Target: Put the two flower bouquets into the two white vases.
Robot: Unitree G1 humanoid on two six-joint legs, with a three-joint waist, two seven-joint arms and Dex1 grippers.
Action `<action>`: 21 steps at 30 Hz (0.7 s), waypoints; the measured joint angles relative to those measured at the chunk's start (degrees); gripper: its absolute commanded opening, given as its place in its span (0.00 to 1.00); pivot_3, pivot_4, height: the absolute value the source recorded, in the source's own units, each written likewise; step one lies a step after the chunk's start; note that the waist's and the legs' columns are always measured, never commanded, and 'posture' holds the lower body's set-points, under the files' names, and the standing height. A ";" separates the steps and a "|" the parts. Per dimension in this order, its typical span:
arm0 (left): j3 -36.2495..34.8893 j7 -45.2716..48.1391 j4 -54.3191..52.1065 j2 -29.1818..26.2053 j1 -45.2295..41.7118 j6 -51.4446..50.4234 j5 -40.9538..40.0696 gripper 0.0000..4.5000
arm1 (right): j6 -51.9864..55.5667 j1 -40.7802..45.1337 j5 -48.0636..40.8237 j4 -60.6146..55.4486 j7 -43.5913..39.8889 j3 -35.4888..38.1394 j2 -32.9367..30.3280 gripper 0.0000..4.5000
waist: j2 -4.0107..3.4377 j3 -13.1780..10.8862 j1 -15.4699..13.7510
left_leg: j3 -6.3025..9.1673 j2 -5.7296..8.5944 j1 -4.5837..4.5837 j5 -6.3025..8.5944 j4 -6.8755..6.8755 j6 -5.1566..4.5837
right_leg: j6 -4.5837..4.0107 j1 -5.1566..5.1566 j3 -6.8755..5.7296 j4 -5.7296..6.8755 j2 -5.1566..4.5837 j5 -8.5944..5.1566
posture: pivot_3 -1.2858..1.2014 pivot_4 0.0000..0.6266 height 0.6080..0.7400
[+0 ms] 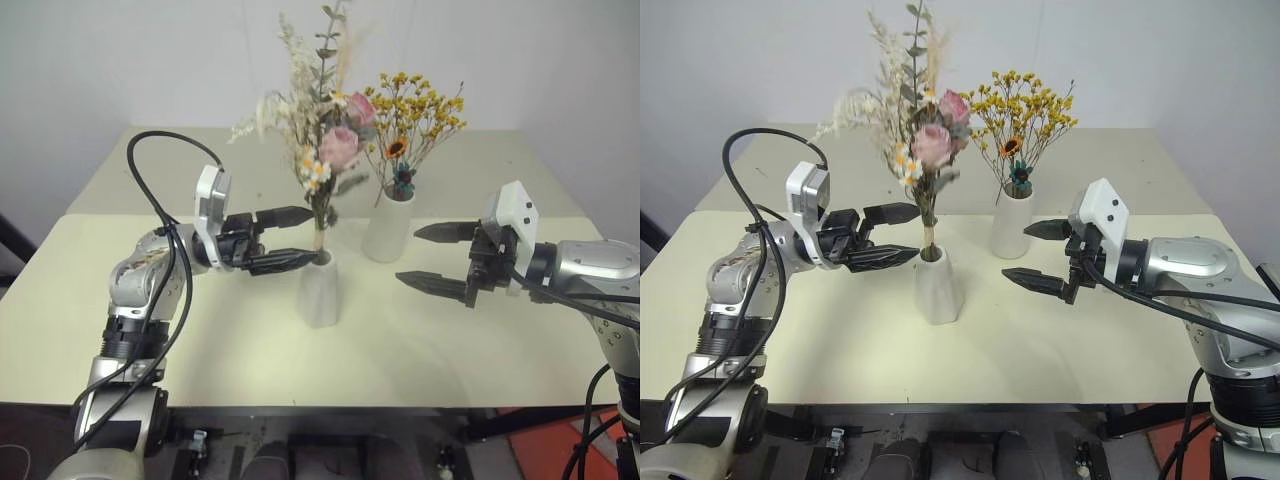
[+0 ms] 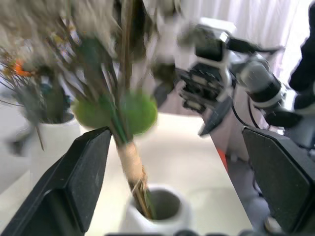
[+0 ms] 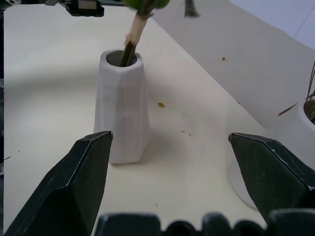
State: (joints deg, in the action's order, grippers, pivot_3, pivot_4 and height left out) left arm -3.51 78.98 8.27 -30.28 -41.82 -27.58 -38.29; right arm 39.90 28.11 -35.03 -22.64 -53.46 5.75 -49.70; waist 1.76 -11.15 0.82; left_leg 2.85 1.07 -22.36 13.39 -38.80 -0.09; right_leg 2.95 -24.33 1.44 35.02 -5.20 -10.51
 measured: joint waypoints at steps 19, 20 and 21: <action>-2.91 -2.41 -3.92 -14.35 5.07 -0.18 5.16 0.99 | -0.85 -1.79 -0.27 0.74 -1.51 3.48 -2.96 1.00 | -0.02 -0.01 0.03 | -0.02 -0.04 -0.04 0.01 0.05 -0.02 | 0.00 -0.07 0.00 -0.02 0.00 -0.02 | 0.52 0.24 1.00; -4.21 -2.78 -4.73 -15.24 6.15 -0.37 4.68 0.99 | -0.85 -2.26 -0.43 0.74 -1.87 4.55 -3.71 1.00 | -0.02 -0.01 -0.03 | -0.01 -0.04 -0.07 0.01 0.05 -0.02 | 0.00 -0.08 -0.01 -0.04 -0.01 -0.02 | 0.52 0.24 1.00; -5.58 -3.01 -5.75 -16.18 7.22 -0.75 4.18 0.99 | -0.84 -2.94 -0.78 0.75 -2.42 5.86 -4.59 1.00 | -0.02 -0.01 -0.06 | -0.02 -0.04 -0.06 0.02 0.05 -0.03 | 0.00 -0.07 -0.01 -0.04 -0.03 -0.03 | 0.52 0.24 1.00</action>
State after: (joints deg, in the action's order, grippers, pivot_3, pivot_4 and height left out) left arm -9.08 75.97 2.52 -46.46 -34.60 -28.33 -34.11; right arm 39.06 25.17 -35.80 -21.90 -55.88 11.61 -54.29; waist 1.74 -11.16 0.76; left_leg 2.83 1.03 -22.43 13.41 -38.75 -0.12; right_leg 2.95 -24.40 1.43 34.98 -5.23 -10.54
